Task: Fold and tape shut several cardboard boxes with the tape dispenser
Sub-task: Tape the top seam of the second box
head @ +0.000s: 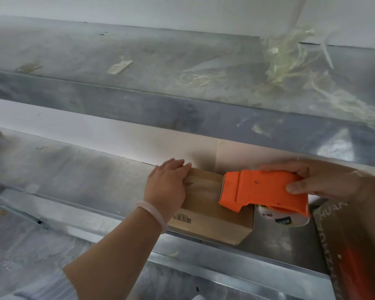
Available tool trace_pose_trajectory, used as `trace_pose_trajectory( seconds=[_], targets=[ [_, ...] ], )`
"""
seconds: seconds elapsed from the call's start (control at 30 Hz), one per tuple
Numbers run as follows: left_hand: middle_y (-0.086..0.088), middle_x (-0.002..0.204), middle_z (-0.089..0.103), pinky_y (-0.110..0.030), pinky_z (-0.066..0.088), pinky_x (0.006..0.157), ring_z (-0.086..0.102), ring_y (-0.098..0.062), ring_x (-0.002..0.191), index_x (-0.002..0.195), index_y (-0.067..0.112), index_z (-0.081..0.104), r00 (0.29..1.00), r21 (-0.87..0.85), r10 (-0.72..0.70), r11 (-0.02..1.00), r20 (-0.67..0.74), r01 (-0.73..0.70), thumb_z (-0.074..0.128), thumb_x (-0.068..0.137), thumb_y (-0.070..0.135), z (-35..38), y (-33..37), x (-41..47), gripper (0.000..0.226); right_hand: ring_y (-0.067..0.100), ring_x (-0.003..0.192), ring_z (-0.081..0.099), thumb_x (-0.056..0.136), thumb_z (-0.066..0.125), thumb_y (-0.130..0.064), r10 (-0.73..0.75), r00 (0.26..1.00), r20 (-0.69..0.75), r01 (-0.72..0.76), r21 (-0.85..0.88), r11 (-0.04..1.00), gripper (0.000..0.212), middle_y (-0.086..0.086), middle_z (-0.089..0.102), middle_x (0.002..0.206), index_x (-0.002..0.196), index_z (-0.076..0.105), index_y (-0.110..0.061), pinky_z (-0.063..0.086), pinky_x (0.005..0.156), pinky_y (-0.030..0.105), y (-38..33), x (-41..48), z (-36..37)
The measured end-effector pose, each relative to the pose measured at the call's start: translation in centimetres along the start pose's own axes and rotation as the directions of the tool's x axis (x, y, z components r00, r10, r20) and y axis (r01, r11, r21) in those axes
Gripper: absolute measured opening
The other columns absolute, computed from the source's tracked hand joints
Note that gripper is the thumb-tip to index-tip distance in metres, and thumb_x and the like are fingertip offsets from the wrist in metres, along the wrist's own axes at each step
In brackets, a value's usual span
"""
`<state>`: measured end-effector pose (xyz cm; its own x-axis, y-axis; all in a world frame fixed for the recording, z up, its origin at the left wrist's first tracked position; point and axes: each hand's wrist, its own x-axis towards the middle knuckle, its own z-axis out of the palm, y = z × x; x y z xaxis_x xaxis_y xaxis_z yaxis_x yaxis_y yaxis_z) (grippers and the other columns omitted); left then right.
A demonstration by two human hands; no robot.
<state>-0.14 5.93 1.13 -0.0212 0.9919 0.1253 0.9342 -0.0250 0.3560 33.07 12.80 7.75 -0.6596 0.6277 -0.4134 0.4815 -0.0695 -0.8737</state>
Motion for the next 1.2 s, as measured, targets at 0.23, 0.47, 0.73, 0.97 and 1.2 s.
trace_pose_trajectory(
  seconds=[0.23, 0.47, 0.73, 0.97, 1.2],
  targets=[
    [0.014, 0.162, 0.009, -0.038, 0.005, 0.121, 0.002, -0.009, 0.149, 0.155, 0.032, 0.008, 0.971, 0.183, 0.125, 0.97, 0.205, -0.163, 0.005, 0.097, 0.054, 2.0, 1.1, 0.3, 0.061, 0.013, 0.125, 0.056, 0.054, 0.087, -0.062, -0.009, 1.0, -0.022, 0.01, 0.026, 1.0, 0.077, -0.016, 0.057, 0.136, 0.125, 0.06, -0.049, 0.05, 0.1, 0.035, 0.1, 0.0, 1.7],
    [0.018, 0.161, 0.0, -0.036, 0.002, 0.122, -0.004, -0.006, 0.148, 0.154, 0.037, -0.001, 0.941, 0.17, 0.171, 0.959, 0.291, -0.227, -0.015, 0.077, 0.061, 0.7, -2.1, 1.1, 0.082, 0.012, 0.125, 0.055, 0.057, 0.085, -0.061, -0.08, 0.996, 0.03, 0.076, 0.112, 0.991, 0.074, -0.02, 0.057, 0.135, 0.126, 0.059, -0.05, 0.052, 0.093, 0.029, -0.9, 0.6, 4.5],
    [0.015, 0.162, -0.002, -0.04, -0.001, 0.121, -0.007, -0.009, 0.149, 0.151, 0.044, -0.006, 0.916, 0.199, 0.198, 0.939, 0.349, -0.279, -0.017, 0.075, 0.062, 0.3, -1.7, 1.2, 0.079, 0.015, 0.12, 0.059, 0.07, 0.077, -0.044, -0.107, 0.994, 0.002, 0.106, 0.076, 0.991, 0.056, -0.014, 0.06, 0.132, 0.124, 0.061, -0.048, 0.053, 0.09, 0.031, -0.7, 0.1, 5.1],
    [0.006, 0.163, 0.004, -0.039, -0.004, 0.121, -0.003, -0.012, 0.15, 0.155, 0.032, 0.005, 0.933, 0.219, 0.151, 0.948, 0.328, -0.231, 0.02, 0.104, 0.039, 0.6, 0.4, 1.4, 0.053, 0.02, 0.125, 0.056, 0.067, 0.084, -0.04, -0.105, 0.994, -0.003, 0.104, 0.2, 0.974, 0.063, -0.011, 0.058, 0.135, 0.126, 0.062, -0.04, 0.053, 0.091, 0.033, 1.2, -0.6, 5.3],
    [0.008, 0.163, 0.003, -0.037, -0.004, 0.121, -0.002, -0.012, 0.15, 0.154, 0.033, 0.0, 0.959, 0.235, 0.145, 0.95, 0.244, -0.204, 0.013, 0.101, 0.052, 1.6, 0.5, 0.5, 0.058, 0.028, 0.117, 0.062, 0.06, 0.088, -0.046, -0.104, 0.994, 0.035, 0.096, 0.176, 0.98, 0.062, -0.005, 0.062, 0.129, 0.118, 0.066, -0.04, 0.055, 0.09, 0.042, 0.7, -0.2, 5.7]
  ],
)
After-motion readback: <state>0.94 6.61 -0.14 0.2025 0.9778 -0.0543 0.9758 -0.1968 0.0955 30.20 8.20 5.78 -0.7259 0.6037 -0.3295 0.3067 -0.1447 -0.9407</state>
